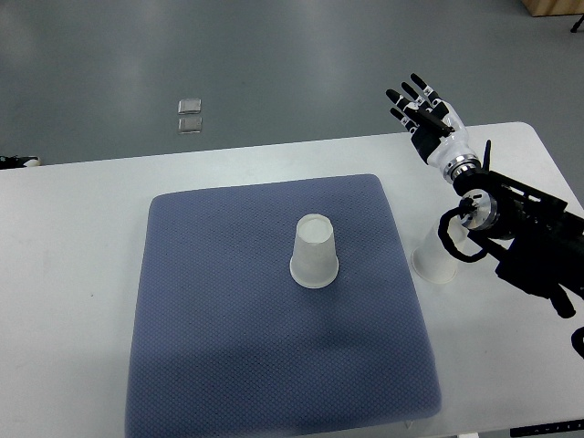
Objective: Stack paper cups
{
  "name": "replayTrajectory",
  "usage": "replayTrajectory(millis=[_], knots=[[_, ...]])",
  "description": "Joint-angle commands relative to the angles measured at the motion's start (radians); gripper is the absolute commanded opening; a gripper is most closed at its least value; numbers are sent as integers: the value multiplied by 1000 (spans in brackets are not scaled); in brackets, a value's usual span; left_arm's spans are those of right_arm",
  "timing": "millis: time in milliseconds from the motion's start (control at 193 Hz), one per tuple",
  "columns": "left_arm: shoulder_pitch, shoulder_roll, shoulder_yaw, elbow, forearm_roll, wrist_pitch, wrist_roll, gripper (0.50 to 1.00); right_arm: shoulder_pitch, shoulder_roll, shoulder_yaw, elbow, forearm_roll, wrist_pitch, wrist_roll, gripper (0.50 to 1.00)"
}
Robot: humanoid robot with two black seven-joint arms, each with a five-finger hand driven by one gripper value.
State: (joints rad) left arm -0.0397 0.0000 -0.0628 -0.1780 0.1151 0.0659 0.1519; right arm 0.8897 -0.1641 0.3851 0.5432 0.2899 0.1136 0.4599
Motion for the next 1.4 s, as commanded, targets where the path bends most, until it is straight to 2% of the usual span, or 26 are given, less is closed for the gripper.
replayTrajectory(millis=[0, 538, 1248, 1392], knots=[[0, 0, 0, 0, 0, 0, 0, 1000, 0, 1, 0, -3, 0, 1, 0, 917], [0, 0, 0, 0, 0, 0, 0, 1000, 37, -14, -3, 6, -3, -3, -3, 917], [0, 0, 0, 0, 0, 0, 0, 1000, 94, -144, -17, 37, -64, -3, -17, 917], [0, 0, 0, 0, 0, 0, 0, 1000, 117, -163, -25, 41, -187, -2, -18, 917]])
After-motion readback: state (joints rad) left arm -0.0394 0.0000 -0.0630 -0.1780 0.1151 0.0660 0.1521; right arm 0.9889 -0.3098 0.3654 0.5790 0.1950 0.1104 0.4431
